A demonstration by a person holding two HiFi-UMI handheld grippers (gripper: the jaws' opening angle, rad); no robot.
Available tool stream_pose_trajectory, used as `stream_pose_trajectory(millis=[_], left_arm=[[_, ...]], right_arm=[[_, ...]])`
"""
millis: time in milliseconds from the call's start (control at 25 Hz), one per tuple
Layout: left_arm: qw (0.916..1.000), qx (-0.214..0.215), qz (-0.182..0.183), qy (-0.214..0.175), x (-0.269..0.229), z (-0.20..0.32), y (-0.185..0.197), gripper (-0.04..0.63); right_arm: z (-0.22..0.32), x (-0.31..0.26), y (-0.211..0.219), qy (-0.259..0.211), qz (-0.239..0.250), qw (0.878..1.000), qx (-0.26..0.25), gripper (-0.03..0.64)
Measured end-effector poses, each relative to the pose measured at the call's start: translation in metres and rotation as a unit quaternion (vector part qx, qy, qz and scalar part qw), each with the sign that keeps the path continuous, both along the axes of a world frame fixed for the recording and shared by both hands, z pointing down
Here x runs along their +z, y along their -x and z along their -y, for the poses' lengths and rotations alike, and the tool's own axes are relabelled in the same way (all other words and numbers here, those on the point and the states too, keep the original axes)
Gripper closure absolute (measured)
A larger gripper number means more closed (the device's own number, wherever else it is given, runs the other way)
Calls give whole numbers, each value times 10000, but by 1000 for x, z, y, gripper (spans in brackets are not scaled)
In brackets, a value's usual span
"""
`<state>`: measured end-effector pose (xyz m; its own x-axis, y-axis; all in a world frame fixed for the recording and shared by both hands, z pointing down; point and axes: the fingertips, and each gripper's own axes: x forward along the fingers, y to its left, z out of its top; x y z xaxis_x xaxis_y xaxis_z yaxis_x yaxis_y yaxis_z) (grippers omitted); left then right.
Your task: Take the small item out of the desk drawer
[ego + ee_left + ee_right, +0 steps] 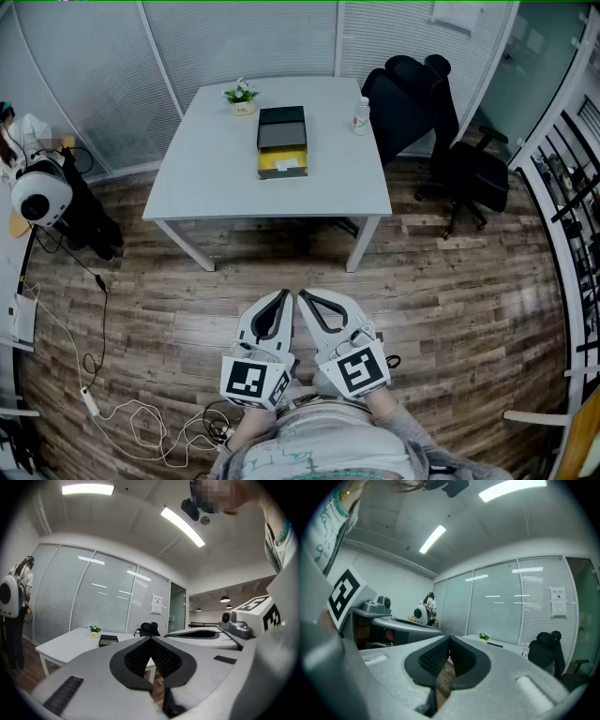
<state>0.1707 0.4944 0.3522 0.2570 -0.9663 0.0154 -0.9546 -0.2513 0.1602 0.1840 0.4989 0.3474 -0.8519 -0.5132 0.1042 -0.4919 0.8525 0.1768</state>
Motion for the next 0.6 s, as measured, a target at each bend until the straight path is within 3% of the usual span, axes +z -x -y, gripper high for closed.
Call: stream_pose_trajectory(millis=[600], left_arm=[[9997,-92,-53,200,15,2,-43,598]], right_arm=[[8,4,-46,40,170,9997,-159,614]])
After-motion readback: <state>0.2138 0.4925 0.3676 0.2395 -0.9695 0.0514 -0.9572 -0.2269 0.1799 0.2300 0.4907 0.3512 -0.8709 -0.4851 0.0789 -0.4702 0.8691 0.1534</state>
